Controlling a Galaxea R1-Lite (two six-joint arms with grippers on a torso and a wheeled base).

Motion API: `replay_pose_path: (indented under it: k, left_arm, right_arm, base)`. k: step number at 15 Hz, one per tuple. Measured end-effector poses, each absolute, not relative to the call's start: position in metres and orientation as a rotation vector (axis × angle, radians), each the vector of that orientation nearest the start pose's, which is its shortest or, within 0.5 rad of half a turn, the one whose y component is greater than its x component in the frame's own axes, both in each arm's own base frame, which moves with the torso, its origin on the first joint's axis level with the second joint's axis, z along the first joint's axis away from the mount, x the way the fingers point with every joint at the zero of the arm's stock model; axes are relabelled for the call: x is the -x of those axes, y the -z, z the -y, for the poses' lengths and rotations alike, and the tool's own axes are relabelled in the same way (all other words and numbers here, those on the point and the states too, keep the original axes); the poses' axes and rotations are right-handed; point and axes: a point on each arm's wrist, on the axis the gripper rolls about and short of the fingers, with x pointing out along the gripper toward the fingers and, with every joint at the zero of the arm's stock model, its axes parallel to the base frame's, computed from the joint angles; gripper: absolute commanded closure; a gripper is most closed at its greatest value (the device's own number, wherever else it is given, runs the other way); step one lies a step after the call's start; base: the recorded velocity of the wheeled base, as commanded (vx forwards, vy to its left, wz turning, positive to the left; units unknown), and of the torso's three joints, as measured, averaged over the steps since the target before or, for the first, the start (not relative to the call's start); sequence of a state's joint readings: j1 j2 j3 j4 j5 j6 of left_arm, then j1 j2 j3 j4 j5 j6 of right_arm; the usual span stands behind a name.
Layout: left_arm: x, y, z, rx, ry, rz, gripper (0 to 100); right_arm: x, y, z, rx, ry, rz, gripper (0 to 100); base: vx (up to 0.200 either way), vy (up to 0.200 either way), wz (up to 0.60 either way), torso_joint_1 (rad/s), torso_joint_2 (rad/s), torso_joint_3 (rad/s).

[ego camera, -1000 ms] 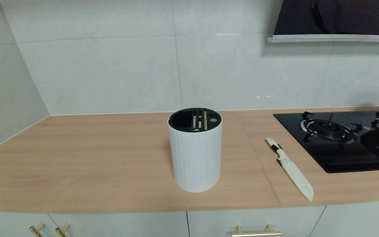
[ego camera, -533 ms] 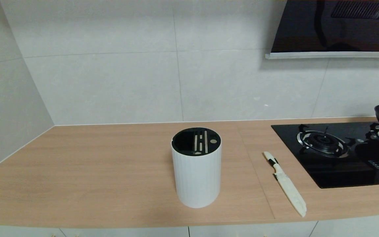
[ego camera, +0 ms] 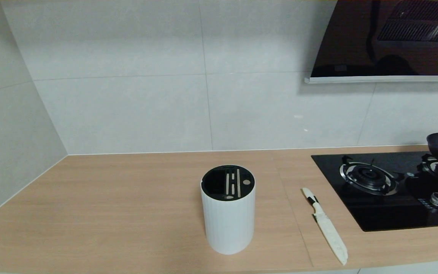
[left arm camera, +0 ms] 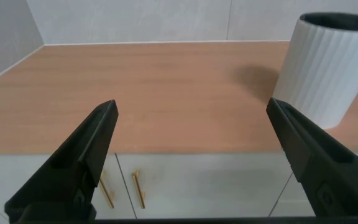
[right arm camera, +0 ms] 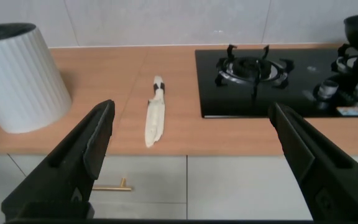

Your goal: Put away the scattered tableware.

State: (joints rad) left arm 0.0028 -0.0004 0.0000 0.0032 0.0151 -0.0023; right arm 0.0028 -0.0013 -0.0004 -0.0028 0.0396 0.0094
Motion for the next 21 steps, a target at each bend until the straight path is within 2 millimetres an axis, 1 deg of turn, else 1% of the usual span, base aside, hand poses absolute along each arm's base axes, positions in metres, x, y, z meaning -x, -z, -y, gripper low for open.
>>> replay_pose_path:
  k: [2, 13, 15, 17, 18, 20, 21]
  left_arm:
    - [0.023, -0.075, 0.0, 0.003, -0.018, -0.003, 0]
    - [0.023, -0.075, 0.0, 0.003, -0.018, -0.003, 0]
    - [0.023, -0.075, 0.0, 0.003, -0.018, -0.003, 0]
    - [0.023, -0.075, 0.0, 0.003, -0.018, -0.003, 0]
    - [0.023, -0.075, 0.0, 0.002, -0.018, -0.003, 0]
    - [0.023, -0.075, 0.0, 0.003, -0.018, -0.002, 0]
    - [0.023, -0.075, 0.0, 0.003, -0.018, -0.002, 0]
  right_arm:
    - [0.023, -0.076, -0.001, -0.009, -0.042, 0.004, 0]
    - [0.023, -0.076, -0.001, 0.014, -0.044, 0.005, 0]
    - [0.024, -0.079, -0.001, 0.015, -0.039, 0.016, 0]
    - [0.031, -0.101, -0.001, -0.013, -0.049, 0.087, 0]
    - [0.035, -0.114, -0.001, -0.023, -0.081, 0.102, 0]
    - [0.037, -0.129, -0.003, -0.03, -0.155, 0.074, 0]
    - [0.034, -0.135, -0.003, -0.032, -0.181, 0.048, 0]
  base:
    - [0.0, 0.0, 0.0, 0.09, -0.19, -0.107]
    - [0.0, 0.0, 0.0, 0.0, 0.0, 0.0]
    - [0.0, 0.0, 0.0, 0.0, 0.0, 0.0]
    - [0.0, 0.0, 0.0, 0.0, 0.0, 0.0]
    - [0.0, 0.0, 0.0, 0.0, 0.0, 0.0]
    - [0.0, 0.0, 0.0, 0.0, 0.0, 0.0]
    - [0.0, 0.0, 0.0, 0.0, 0.0, 0.0]
